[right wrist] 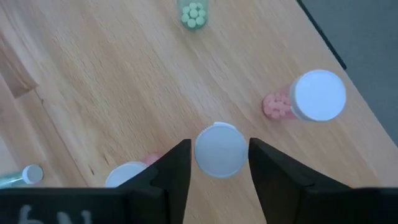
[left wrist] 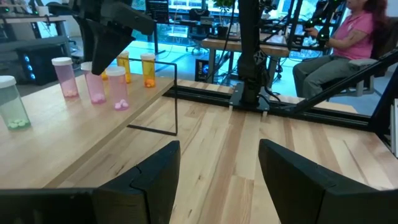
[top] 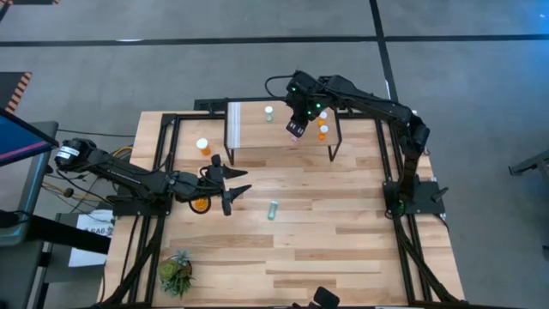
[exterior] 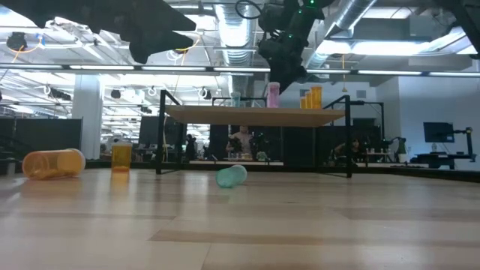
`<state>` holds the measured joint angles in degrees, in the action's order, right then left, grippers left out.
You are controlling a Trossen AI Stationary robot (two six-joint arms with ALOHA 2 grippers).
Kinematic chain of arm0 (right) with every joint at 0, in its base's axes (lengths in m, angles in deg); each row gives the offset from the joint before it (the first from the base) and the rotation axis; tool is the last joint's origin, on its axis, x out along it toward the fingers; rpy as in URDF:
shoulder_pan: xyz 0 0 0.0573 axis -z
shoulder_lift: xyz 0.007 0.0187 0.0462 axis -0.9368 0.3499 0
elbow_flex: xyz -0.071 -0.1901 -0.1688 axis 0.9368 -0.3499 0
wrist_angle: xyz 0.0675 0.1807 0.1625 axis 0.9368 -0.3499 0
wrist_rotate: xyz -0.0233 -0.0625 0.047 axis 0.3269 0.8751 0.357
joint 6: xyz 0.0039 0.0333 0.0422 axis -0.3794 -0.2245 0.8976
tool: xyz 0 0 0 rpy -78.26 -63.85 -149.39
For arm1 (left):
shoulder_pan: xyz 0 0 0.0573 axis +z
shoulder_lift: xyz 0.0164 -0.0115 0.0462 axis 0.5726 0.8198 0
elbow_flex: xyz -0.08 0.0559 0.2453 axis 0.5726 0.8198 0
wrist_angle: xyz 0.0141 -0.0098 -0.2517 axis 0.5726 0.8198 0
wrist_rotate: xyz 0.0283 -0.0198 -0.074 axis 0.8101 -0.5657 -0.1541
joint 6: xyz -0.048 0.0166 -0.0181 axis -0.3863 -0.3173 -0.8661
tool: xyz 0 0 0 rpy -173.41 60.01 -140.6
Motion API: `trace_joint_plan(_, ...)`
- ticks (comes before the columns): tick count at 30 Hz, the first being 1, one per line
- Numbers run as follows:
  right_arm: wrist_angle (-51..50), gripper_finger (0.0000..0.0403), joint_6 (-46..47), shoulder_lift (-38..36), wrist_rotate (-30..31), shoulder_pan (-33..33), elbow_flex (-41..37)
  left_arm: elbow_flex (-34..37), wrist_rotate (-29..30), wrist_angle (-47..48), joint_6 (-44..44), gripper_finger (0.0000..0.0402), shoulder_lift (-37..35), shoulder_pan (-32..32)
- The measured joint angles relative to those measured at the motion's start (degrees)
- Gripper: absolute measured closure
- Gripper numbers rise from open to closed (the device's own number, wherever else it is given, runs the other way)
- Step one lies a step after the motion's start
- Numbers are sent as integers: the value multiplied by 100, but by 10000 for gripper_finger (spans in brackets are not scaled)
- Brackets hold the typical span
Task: Pick and place medicine bottles onto shelf by color
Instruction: Adjust the middle pink pill bottle, then put the blue pill bottle on the shelf aligned with the other blue pill bottle
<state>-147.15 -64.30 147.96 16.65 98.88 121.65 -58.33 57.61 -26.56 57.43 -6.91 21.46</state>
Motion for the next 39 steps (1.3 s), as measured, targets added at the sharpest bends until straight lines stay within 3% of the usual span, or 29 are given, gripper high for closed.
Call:
trace_joint_plan(11, 40, 170, 61, -15, 0, 0, 0, 0, 0, 0, -2, 195, -1, 1)
trace_joint_plan(27, -602, 168, 168, -33, 179, -22, 969, 0, 0, 29, -8, 195, -1, 1)
trace_joint_plan(39, -1197, 168, 153, -621, 430, -999, 1149, 0, -15, 360, -486, 195, 60, 1)
